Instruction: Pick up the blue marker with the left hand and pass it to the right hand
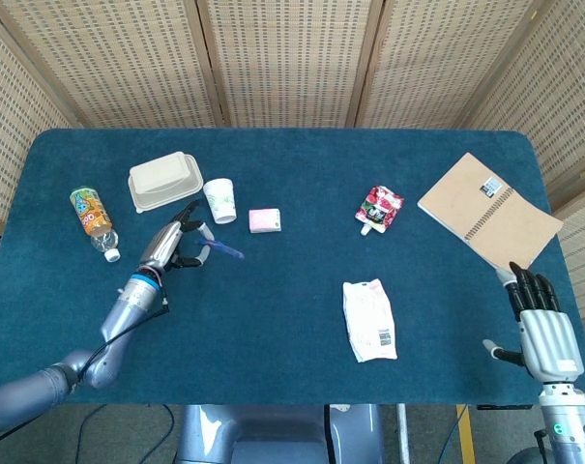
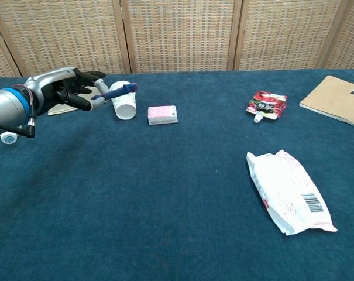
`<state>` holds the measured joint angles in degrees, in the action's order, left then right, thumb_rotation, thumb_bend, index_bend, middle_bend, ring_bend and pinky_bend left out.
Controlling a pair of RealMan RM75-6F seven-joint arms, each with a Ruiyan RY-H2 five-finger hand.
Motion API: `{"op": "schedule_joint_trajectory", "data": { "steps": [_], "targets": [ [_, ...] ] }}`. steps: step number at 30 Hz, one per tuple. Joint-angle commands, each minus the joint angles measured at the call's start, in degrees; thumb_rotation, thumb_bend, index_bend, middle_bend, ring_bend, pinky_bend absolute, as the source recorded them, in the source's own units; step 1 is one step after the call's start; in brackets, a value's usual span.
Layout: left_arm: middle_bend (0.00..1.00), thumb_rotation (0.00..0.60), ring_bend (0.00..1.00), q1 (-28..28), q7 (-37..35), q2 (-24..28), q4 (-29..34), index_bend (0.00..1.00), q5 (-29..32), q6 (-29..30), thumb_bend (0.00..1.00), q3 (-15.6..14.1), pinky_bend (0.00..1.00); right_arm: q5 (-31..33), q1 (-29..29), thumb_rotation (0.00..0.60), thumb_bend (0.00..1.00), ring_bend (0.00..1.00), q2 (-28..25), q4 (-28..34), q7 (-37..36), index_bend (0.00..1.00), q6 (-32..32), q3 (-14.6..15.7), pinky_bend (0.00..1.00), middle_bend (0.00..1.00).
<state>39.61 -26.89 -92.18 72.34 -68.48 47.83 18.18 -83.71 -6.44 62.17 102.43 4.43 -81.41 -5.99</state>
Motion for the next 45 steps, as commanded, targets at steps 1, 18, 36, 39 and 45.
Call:
{"op": "schedule_joint_trajectory", "data": {
  "steps": [1, 18, 36, 39, 45],
  "targets": [
    [0.0, 0.6, 0.0, -1.1, -7.46, 1.34, 4.22, 0.77, -4.03, 0.01, 0.49, -0.2, 0.0, -2.1, -2.89, 0.6, 0.0, 0.0, -1.69, 0.59, -4.95, 0.07, 3.66, -0.54, 0.0, 0.0],
    [0.0, 0.6, 0.0, 4.46, -9.61, -5.2, 6.08, 0.78, -0.91, -3.86, 0.5, 1.43, 0.0, 1.76, -17.21, 0.6, 0.0, 0.0, -6.12, 9.68, -10.85, 0.33, 18.8, -7.4, 0.0, 0.0],
    [0.0, 0.6, 0.0, 12.89, 3.1, -11.05, 8.56, 0.78, 9.88, -4.93, 0.49, 6.61, 0.0, 11.62, -26.98, 0.6, 0.21, 0.0, 0.96, 13.12, -1.73, 0.48, 23.33, -11.02, 0.0, 0.0],
    [0.0, 0.6, 0.0, 13.77, 4.13, -11.76, 8.79, 0.78, 11.3, -4.98, 0.49, 7.16, 0.0, 12.51, -27.85, 0.6, 0.21, 0.0, 1.69, 13.58, 0.01, 0.49, 23.19, -11.08, 0.0, 0.0],
    [0.0, 0.6, 0.0, 14.69, 5.68, -12.71, 9.42, 0.78, 12.95, -4.89, 0.5, 7.29, 0.0, 14.46, -29.49, 0.6, 0.3, 0.0, 3.61, 12.9, 2.85, 0.51, 22.53, -11.27, 0.0, 0.0]
  ]
}}
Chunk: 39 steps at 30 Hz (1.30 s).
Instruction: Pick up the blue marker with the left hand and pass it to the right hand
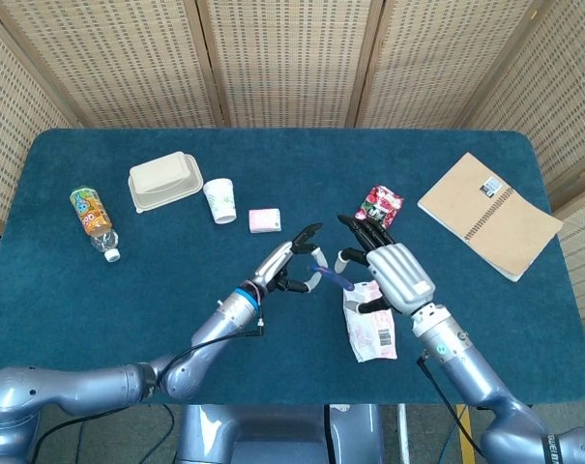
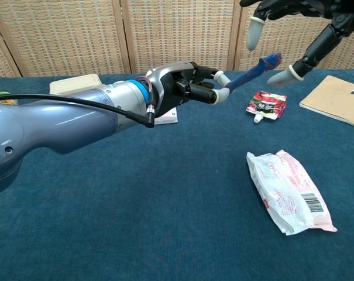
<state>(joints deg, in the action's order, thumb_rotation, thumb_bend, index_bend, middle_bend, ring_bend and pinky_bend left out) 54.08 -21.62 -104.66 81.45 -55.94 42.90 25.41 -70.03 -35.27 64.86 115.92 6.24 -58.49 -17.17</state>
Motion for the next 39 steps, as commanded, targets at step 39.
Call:
{"op": "schedule_joint_trajectory", "data": {
  "steps": [39],
  "targets": [
    [0.0, 0.6, 0.0, -0.29, 0.65, 0.78, 2.09, 0.78, 2.04, 0.48, 0.49, 0.55, 0.0, 0.6, -1.85, 0.6, 0.45, 0.0, 1.17, -1.25, 3.49, 0.57, -3.12, 2.65, 0.0, 0.02]
  ]
}}
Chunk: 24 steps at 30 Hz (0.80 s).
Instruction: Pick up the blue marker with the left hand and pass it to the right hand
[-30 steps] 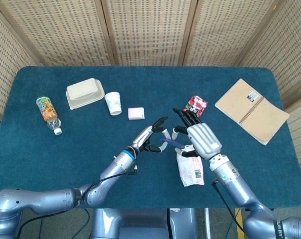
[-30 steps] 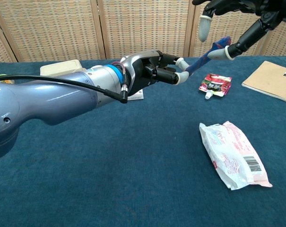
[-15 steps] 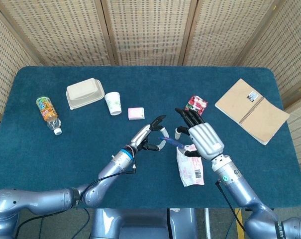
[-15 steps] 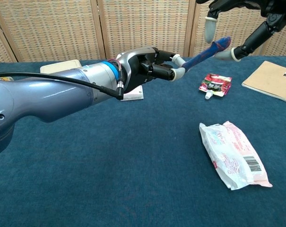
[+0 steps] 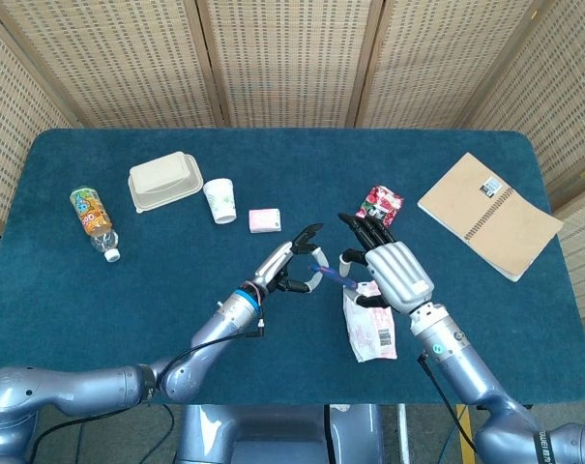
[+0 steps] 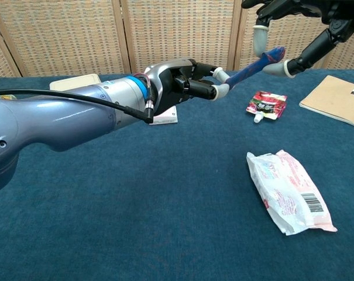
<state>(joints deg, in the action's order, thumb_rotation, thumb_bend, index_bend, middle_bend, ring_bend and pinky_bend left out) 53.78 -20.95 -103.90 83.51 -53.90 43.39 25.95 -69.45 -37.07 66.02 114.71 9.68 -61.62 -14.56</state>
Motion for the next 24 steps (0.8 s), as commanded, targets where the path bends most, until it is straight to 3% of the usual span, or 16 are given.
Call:
{"op": "schedule_joint_trajectory", "data": {
  "steps": [1, 15, 20, 24],
  "targets": [
    [0.0, 0.6, 0.0, 0.01, -0.04, 0.03, 0.06, 0.78, -0.02, -0.02, 0.49, 0.04, 0.0, 0.03, -0.06, 0.6, 0.46, 0.0, 0.01, -0.05, 0.06, 0.57, 0.02, 0.08, 0.0, 0.02],
    [0.0, 0.6, 0.0, -0.07, -0.07, 0.02, 0.25, 0.78, -0.28, 0.1, 0.49, -0.13, 0.0, -1.3, -0.2, 0.6, 0.52, 0.0, -0.16, -1.01, 0.53, 0.64, -0.48, 0.67, 0.0, 0.06],
    [0.0, 0.6, 0.0, -0.17, -0.14, 0.09, 0.45, 0.78, -0.5, 0.19, 0.49, -0.19, 0.0, -4.59, -0.16, 0.6, 0.72, 0.0, 0.38, -2.99, 2.64, 0.71, -1.99, 1.36, 0.0, 0.13],
    [0.0, 0.6, 0.0, -0.22, -0.09, 0.11, 0.43, 0.78, -0.62, 0.21, 0.49, -0.34, 0.0, -7.2, 0.08, 0.6, 0.76, 0.0, 1.09, -4.46, 4.0, 0.74, -3.16, 2.2, 0.0, 0.15]
  ]
}}
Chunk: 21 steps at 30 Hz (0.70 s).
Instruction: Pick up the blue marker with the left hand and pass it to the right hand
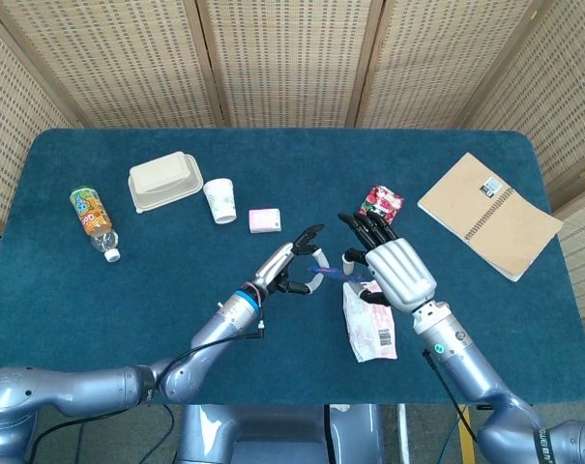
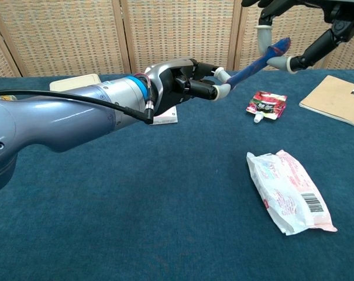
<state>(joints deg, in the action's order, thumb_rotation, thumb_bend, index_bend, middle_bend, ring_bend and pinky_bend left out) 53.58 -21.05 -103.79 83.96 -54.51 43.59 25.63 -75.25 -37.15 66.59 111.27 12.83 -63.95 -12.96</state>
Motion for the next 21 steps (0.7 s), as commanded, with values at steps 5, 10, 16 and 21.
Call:
{"op": "schedule_joint_trajectory", "data": {
  "steps": [5, 10, 16, 21],
  "targets": [
    [0.0, 0.6, 0.0, -0.14, 0.26, 0.17, -0.31, 0.78, -0.06, 0.4, 0.5, 0.0, 0.0, -4.11, 0.63, 0.6, 0.78, 0.0, 0.88, -2.59, 0.82, 0.79, -2.19, 1.18, 0.0, 0.18],
    [0.0, 0.6, 0.0, -0.52, 0.6, 0.87, -0.62, 0.78, 0.03, 0.86, 0.5, 0.05, 0.0, -6.45, 1.32, 0.6, 0.79, 0.0, 0.68, -4.28, 0.06, 0.81, -3.51, 1.66, 0.0, 0.2],
    [0.0, 0.6, 0.0, -1.98, 0.78, 3.18, -0.96, 0.78, 0.07, 1.39, 0.49, -0.28, 0.0, -8.68, 2.47, 0.6, 0.79, 0.0, -0.16, -7.57, 0.02, 0.81, -5.2, 2.37, 0.0, 0.2],
    [0.0, 0.6, 0.0, -4.36, -0.11, 6.63, -1.13, 0.78, -0.47, 1.5, 0.5, -0.96, 0.0, -10.19, 4.02, 0.6, 0.79, 0.0, -1.18, -10.55, -1.74, 0.81, -6.77, 3.25, 0.0, 0.2]
  ]
}}
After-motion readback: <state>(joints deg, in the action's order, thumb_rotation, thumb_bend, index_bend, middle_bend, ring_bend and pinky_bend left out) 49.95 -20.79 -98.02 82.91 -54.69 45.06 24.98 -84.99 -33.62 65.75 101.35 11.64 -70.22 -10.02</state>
